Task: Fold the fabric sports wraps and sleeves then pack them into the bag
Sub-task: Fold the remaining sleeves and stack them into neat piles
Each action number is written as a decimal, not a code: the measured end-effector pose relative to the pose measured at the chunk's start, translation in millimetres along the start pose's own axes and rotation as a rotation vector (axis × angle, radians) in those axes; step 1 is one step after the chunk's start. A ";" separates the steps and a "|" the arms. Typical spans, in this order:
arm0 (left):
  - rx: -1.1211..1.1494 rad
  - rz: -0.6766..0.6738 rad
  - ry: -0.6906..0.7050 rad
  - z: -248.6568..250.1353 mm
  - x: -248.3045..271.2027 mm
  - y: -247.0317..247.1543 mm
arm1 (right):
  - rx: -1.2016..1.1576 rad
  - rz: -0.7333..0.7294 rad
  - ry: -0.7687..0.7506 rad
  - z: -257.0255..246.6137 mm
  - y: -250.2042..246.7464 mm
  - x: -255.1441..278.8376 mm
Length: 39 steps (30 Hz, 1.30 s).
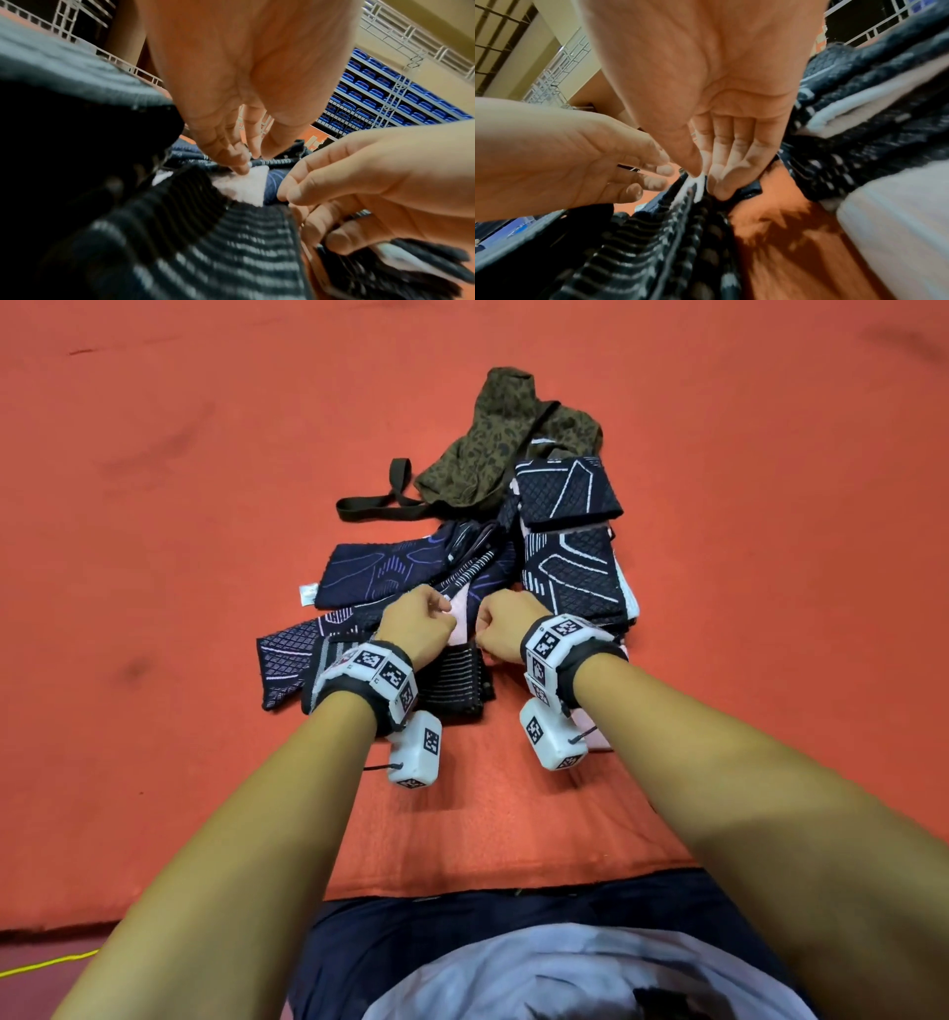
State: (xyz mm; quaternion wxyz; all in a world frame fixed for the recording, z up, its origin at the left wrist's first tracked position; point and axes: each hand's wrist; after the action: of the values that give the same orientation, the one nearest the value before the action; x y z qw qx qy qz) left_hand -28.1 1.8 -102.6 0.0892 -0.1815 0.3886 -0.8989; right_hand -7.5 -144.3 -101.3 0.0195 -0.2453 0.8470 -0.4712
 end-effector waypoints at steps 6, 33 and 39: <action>-0.126 0.021 -0.023 12.0 -30.0 -19.9 | 0.076 0.039 -0.057 -20.3 -18.5 -30.1; -0.252 -0.114 -0.103 10.3 -68.3 -44.0 | 0.269 0.083 -0.011 -47.6 -35.5 -77.3; -0.271 -0.161 -0.016 31.5 -42.5 -28.3 | 0.218 0.160 0.029 -32.9 -54.3 -33.0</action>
State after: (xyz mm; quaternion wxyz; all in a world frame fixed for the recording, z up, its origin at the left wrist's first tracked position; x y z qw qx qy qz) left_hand 22.8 12.9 -72.9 -0.0054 -0.2297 0.4899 -0.8409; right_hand 34.3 -127.7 -45.7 0.0715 -0.1666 0.8077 -0.5610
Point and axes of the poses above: each hand's wrist, its own x-axis away from the middle knuckle, its own y-axis out of the palm, z = x × y, and after that the axes turned 10 degrees about -y, right-handed
